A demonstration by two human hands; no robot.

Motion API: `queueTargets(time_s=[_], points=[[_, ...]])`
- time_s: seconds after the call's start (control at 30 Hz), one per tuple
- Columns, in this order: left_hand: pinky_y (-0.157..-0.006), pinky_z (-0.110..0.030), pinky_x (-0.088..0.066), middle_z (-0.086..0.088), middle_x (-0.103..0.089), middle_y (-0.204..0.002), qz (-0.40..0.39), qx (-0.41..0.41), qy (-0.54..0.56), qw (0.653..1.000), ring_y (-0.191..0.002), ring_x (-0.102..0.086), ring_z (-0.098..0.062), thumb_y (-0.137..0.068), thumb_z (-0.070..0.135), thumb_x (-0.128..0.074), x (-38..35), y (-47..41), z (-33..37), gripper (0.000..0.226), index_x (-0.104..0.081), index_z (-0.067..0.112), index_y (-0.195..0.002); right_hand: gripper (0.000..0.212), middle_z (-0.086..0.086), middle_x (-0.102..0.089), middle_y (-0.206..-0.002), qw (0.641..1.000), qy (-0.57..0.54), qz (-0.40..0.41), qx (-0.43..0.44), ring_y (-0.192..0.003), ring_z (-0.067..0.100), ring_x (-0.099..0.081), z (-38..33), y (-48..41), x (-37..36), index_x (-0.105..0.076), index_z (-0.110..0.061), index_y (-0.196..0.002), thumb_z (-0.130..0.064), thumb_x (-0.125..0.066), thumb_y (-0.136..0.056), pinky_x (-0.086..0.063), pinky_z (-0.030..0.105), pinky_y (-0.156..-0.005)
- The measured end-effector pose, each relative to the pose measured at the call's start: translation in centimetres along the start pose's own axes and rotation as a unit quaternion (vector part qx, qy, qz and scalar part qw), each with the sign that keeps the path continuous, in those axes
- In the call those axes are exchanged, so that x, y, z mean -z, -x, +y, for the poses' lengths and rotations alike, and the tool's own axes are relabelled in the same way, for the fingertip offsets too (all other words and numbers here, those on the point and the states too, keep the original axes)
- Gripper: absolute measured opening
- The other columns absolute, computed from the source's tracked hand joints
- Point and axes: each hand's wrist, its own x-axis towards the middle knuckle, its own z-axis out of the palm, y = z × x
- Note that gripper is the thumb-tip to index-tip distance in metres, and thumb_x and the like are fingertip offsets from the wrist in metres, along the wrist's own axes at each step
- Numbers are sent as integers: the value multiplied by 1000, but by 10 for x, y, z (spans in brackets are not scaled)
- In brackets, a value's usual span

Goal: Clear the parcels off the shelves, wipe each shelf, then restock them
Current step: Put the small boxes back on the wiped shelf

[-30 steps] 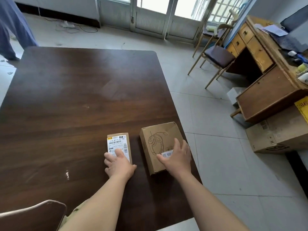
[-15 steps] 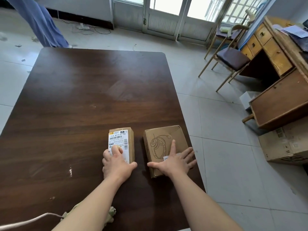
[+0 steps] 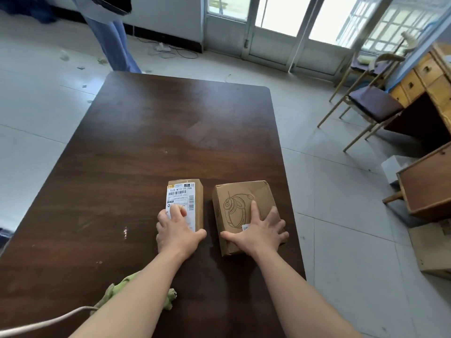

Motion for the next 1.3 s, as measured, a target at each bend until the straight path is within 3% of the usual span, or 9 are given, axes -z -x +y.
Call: queueTargets(time_s=[0.3, 0.63, 0.93, 1.07, 1.3], points=[[-96, -42, -40, -7, -30, -129, 101, 91, 27, 990, -115, -39, -30, -62, 41, -77, 43, 9, -31, 63, -28, 29, -100, 134, 9, 10, -150, 993, 27, 23, 115, -131, 45, -17, -62, 4, 24, 3, -50, -147, -100, -40, -30, -24, 58, -104], [-97, -41, -39, -7, -32, -126, 204, 178, 81, 959, -115, -41, -29, -64, 43, -77, 110, 34, -99, 64, -28, 28, -102, 133, 11, 4, -154, 965, 65, 30, 253, -135, 46, -16, -153, 67, 33, 0, -50, -147, -99, -43, -31, -22, 59, -104], [-92, -35, -40, -4, -31, -120, 278, 269, 118, 915, -110, -41, -28, -60, 40, -76, 194, 101, -239, 62, -28, 30, -98, 132, 11, 4, -155, 920, 89, 32, 381, -136, 49, -14, -259, 196, -19, 0, -50, -147, -98, -45, -32, -18, 63, -107], [-80, -30, -38, -3, -31, -118, 304, 310, 122, 893, -103, -38, -22, -61, 39, -77, 226, 140, -315, 62, -27, 32, -96, 134, 11, 3, -156, 901, 99, 12, 421, -138, 50, -12, -301, 264, -60, 1, -50, -147, -98, -44, -31, -16, 64, -109], [-75, -31, -37, -2, -27, -121, 305, 400, 129, 854, -102, -36, -23, -60, 42, -78, 266, 216, -437, 65, -24, 34, -96, 132, 11, 2, -157, 858, 140, -11, 494, -138, 50, -11, -361, 376, -139, 3, -49, -147, -100, -42, -34, -15, 65, -108]])
